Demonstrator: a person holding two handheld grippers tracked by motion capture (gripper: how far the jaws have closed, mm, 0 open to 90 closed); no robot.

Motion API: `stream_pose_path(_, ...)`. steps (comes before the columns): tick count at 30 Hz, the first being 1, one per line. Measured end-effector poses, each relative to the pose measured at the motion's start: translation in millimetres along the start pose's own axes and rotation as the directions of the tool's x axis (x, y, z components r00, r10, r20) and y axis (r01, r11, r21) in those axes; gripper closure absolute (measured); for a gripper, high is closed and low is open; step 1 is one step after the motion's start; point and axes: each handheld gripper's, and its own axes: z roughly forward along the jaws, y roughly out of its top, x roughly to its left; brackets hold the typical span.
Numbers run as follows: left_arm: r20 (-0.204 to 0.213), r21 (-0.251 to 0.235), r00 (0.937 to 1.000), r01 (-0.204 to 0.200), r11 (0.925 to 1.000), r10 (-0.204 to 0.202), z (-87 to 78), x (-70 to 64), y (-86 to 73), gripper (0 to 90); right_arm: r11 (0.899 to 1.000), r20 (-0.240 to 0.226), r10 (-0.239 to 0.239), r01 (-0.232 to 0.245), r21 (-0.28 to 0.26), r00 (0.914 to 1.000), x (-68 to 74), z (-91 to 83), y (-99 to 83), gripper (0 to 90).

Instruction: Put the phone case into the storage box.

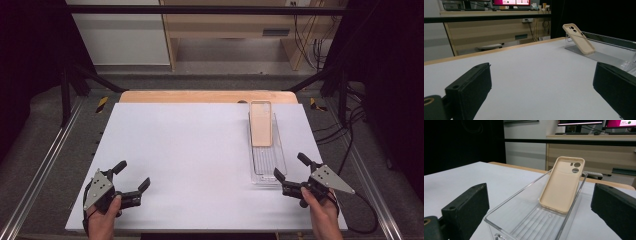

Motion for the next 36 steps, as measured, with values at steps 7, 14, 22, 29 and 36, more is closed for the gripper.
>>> stream_pose_path(7, 0.004, 0.002, 1.0, -0.001, 1.0, 0.001, 0.7, -0.3, -0.2, 1.6, 1.0, -0.032, 0.001, -0.001, -0.014, 0.9995, 2.4, 5.2, -7.4, 2.0)
stream_pose_path(14, 0.024, -0.002, 0.9997, 0.004, 1.0, -0.004, 1.1, 0.4, -0.4, 1.6, 1.0, -0.058, -0.023, 0.023, -0.008, 0.998, 7.9, 10.8, -10.7, 2.0)
stream_pose_path(22, 0.045, -0.008, 0.999, 0.005, 1.0, -0.004, 2.0, -0.7, -0.2, 1.6, 1.0, -0.073, -0.019, 0.019, -0.002, 0.9972, 12.3, 19.6, -13.4, 2.0)
stream_pose_path(29, 0.049, -0.01, 0.9988, 0.005, 0.9999, -0.005, 2.2, -0.5, -0.1, 1.6, 1.0, -0.064, 0.006, -0.005, 0.009, 0.9979, 6.9, 25.6, -14.0, 2.4)
stream_pose_path(36, 0.053, -0.008, 0.9986, 0.004, 1.0, -0.003, 2.7, -0.9, -0.1, 1.6, 0.999, -0.049, 0.007, -0.005, 0.04, 0.9988, 5.3, 27.6, -15.2, 3.1)
